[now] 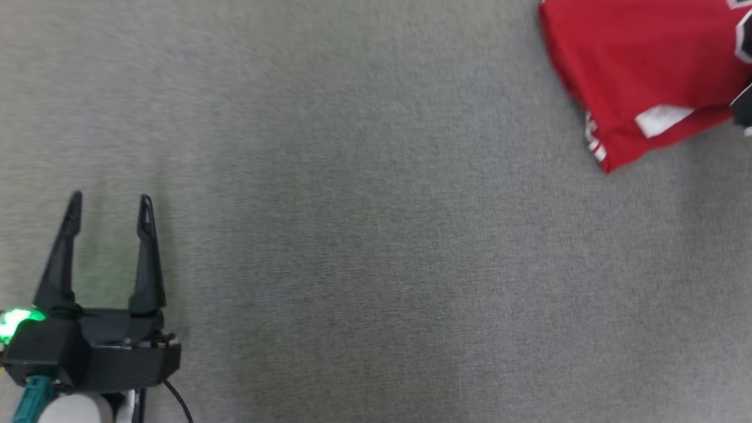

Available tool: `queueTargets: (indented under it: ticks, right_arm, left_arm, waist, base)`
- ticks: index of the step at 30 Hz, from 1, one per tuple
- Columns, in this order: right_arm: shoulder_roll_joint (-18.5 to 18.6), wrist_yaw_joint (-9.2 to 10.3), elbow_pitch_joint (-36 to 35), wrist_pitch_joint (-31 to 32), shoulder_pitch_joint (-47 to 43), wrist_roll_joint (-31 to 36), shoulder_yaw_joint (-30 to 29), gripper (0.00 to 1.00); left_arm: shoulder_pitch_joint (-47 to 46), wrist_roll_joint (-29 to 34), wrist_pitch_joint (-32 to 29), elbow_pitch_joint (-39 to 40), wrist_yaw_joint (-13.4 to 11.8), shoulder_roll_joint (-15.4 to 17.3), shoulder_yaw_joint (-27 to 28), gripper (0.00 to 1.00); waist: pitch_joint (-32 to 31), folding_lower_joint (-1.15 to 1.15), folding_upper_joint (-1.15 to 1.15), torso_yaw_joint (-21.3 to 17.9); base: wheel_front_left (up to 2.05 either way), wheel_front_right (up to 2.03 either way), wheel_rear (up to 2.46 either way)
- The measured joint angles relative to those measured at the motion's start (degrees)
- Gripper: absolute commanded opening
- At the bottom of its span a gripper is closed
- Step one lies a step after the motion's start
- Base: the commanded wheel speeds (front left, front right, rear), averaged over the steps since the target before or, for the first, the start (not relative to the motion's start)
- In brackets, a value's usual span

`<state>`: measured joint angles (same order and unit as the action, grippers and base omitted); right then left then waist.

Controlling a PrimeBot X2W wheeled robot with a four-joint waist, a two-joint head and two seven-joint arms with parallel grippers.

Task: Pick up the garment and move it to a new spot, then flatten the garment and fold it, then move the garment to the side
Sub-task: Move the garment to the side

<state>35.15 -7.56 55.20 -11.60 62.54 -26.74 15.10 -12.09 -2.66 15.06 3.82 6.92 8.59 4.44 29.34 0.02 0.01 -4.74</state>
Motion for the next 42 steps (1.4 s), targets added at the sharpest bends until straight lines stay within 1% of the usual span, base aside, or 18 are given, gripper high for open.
queueTargets:
  ticks: [8,13,19,24,25,26,32,38,42]
  right_arm:
    - [5.2,0.00,0.2,0.8,6.0,0.1,1.3,0.00]
    - [6.3,0.00,0.2,1.0,9.3,0.9,2.0,0.00]
    - [8.2,0.00,0.4,1.5,12.3,3.1,2.4,0.00]
    - [8.5,0.00,1.4,3.1,14.4,4.7,1.7,0.00]
    - [8.6,0.00,1.4,2.9,14.7,5.3,1.5,0.20]
    - [8.6,0.00,1.4,2.5,14.7,5.7,1.5,1.00]
    - [8.3,0.00,2.2,0.1,15.0,8.5,0.0,1.00]
    - [4.8,0.00,0.4,-1.7,12.9,8.7,-1.5,1.00]
    - [3.4,0.00,-2.3,-2.5,10.1,8.2,-1.8,1.00]
  left_arm:
    - [-1.3,0.6,-0.1,5.1,0.2,3.2,-0.7,1.00]
    - [-1.9,0.6,-0.6,8.0,0.1,4.3,-0.7,1.00]
    - [-1.8,0.6,-1.0,10.5,0.1,5.1,-0.2,1.00]
    - [-1.6,0.6,-1.0,12.1,-0.4,5.3,0.0,1.00]
    - [-1.5,0.5,-1.0,12.3,-0.6,5.3,0.0,1.00]
    - [-1.5,0.5,-1.0,12.3,-0.7,5.3,-0.1,1.00]
    - [-1.7,-0.2,-0.5,10.6,-1.4,4.5,-0.3,1.00]
    - [-1.5,-1.6,0.1,6.4,-2.4,2.9,0.3,1.00]
    - [0.9,-3.1,0.2,3.2,-2.9,1.6,1.0,1.00]
  waist:
    - [6.3,-0.01,0.00,-4.4]
    - [9.6,-0.02,-0.01,-6.8]
    - [12.1,-0.03,-0.02,-8.3]
    - [13.7,-0.03,-0.03,-9.0]
    - [14.0,-0.04,-0.03,-8.9]
    - [14.0,-0.03,-0.03,-8.8]
    - [12.9,-0.03,-0.02,-8.3]
    - [9.5,-0.01,-0.01,-7.8]
    - [5.9,-0.01,-0.01,-7.4]
  base:
    - [0.00,0.00,0.00]
    - [0.00,0.00,0.00]
    - [0.00,0.00,0.00]
    - [0.00,0.00,0.00]
    - [0.00,0.00,0.00]
    - [0.00,0.00,0.00]
    - [0.00,0.00,0.00]
    - [0.00,0.00,0.00]
    - [0.00,0.00,0.00]
